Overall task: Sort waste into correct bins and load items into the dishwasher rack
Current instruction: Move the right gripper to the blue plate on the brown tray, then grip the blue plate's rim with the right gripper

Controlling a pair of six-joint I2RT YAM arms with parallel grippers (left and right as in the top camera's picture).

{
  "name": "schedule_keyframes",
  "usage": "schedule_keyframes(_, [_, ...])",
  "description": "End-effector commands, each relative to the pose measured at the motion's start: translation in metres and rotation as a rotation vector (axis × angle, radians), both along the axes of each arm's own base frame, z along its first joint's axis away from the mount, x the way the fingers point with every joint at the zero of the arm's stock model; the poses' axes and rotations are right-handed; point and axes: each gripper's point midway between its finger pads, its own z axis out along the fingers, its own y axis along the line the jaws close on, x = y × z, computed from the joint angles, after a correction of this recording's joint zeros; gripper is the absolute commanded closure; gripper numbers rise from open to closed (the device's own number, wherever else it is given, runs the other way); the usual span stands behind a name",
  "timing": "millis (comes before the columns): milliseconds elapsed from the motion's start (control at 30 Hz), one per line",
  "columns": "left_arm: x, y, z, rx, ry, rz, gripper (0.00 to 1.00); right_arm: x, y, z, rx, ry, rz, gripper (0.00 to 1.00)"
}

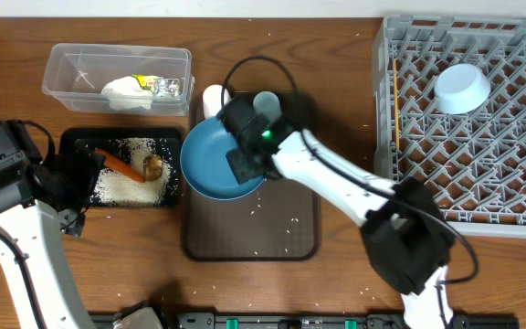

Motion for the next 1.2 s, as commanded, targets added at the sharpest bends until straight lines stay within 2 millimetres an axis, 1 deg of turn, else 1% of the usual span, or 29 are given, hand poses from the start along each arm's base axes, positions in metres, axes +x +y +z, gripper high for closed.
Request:
schedule_keyframes(0, [-0.003, 0.001, 0.001, 0.002, 0.002, 0.015, 0.02, 0.008, -0.018, -0.018, -0.100, -0.023, -0.127, 0.46])
schedule_keyframes(200, [-0.003, 0.001, 0.001, 0.002, 0.002, 0.015, 0.02, 0.009, -0.026, -0.019, -0.111, -0.007, -0.171, 0.44])
schedule_keyframes(333, [-0.003, 0.001, 0.001, 0.002, 0.002, 0.015, 0.02, 0.005, -0.041, -0.021, -0.163, 0.019, -0.200, 0.43])
schedule_keyframes(433, [-0.003, 0.001, 0.001, 0.002, 0.002, 0.015, 0.02, 0.000, -0.060, -0.022, -0.237, 0.033, -0.242, 0.43])
schedule_keyframes(500, [-0.003, 0.001, 0.001, 0.002, 0.002, 0.015, 0.02, -0.004, -0.079, -0.021, -0.314, 0.029, -0.290, 0.42])
schedule_keyframes(567, [-0.003, 0.001, 0.001, 0.002, 0.002, 0.015, 0.02, -0.008, -0.102, -0.017, -0.409, 0.013, -0.361, 0.43])
schedule_keyframes(600, [-0.003, 0.001, 0.001, 0.002, 0.002, 0.015, 0.02, -0.008, -0.109, -0.016, -0.436, 0.009, -0.382, 0.43])
schedule_keyframes(633, [-0.003, 0.001, 0.001, 0.002, 0.002, 0.015, 0.02, -0.009, -0.114, -0.015, -0.454, 0.010, -0.390, 0.43])
schedule_keyframes(700, [-0.003, 0.001, 0.001, 0.002, 0.002, 0.015, 0.02, -0.008, -0.113, -0.011, -0.445, 0.007, -0.374, 0.43])
schedule_keyframes(767, [-0.003, 0.001, 0.001, 0.002, 0.002, 0.015, 0.02, -0.008, -0.105, -0.004, -0.414, -0.006, -0.333, 0.40])
schedule_keyframes(867, [-0.003, 0.001, 0.001, 0.002, 0.002, 0.015, 0.02, -0.009, -0.077, 0.013, -0.312, -0.037, -0.229, 0.37])
schedule_keyframes(933, [-0.003, 0.001, 0.001, 0.002, 0.002, 0.015, 0.02, -0.013, -0.052, 0.027, -0.211, -0.045, -0.122, 0.32])
schedule_keyframes(967, [-0.003, 0.001, 0.001, 0.002, 0.002, 0.015, 0.02, -0.018, -0.033, 0.035, -0.135, -0.040, -0.027, 0.30])
schedule_keyframes(1000, [-0.003, 0.001, 0.001, 0.002, 0.002, 0.015, 0.02, -0.022, -0.021, 0.041, -0.083, -0.034, 0.028, 0.29])
schedule_keyframes(1033, [-0.003, 0.001, 0.001, 0.002, 0.002, 0.015, 0.02, -0.030, -0.004, 0.050, -0.007, -0.023, 0.101, 0.27])
schedule_keyframes(1133, [-0.003, 0.001, 0.001, 0.002, 0.002, 0.015, 0.02, -0.042, 0.026, 0.063, 0.124, -0.010, 0.221, 0.23])
schedule_keyframes(1167, [-0.003, 0.001, 0.001, 0.002, 0.002, 0.015, 0.02, -0.044, 0.030, 0.063, 0.133, -0.014, 0.235, 0.23])
